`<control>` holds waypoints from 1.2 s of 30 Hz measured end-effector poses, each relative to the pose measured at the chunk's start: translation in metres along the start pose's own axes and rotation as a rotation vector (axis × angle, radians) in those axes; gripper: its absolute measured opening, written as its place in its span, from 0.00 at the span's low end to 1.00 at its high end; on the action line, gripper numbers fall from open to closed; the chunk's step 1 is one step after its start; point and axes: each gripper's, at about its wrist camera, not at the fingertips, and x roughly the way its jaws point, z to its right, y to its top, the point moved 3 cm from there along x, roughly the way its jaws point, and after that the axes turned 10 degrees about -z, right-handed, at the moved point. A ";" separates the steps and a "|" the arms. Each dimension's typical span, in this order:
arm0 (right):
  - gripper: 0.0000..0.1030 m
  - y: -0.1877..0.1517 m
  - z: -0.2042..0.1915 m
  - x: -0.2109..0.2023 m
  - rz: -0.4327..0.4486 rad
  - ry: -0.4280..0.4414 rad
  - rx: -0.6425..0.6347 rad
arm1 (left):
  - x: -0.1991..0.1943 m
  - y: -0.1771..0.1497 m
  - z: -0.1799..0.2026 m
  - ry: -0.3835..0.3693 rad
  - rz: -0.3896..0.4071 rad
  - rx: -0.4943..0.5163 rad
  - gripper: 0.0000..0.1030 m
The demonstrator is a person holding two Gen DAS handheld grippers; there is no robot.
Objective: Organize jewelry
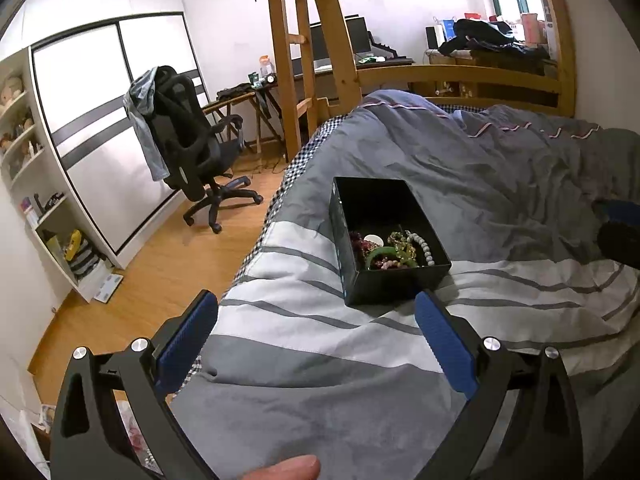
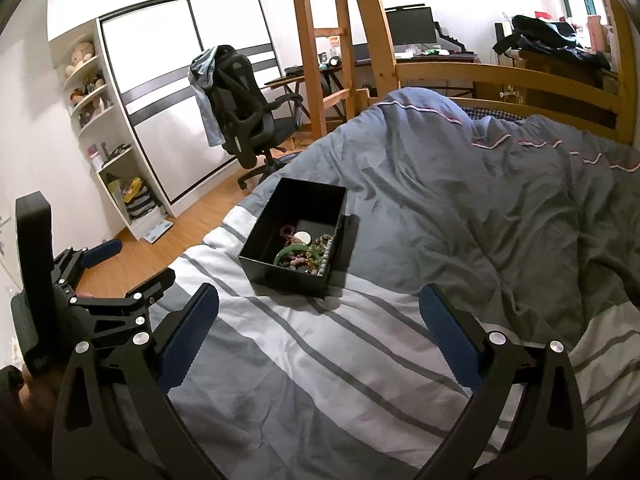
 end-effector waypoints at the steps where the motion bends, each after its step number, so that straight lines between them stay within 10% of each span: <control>1: 0.96 -0.001 0.000 0.001 0.001 -0.006 -0.008 | 0.001 0.000 0.000 -0.006 -0.002 -0.007 0.94; 36: 0.96 -0.010 -0.010 0.018 -0.057 -0.033 -0.046 | 0.009 -0.001 -0.001 -0.051 -0.018 -0.036 0.94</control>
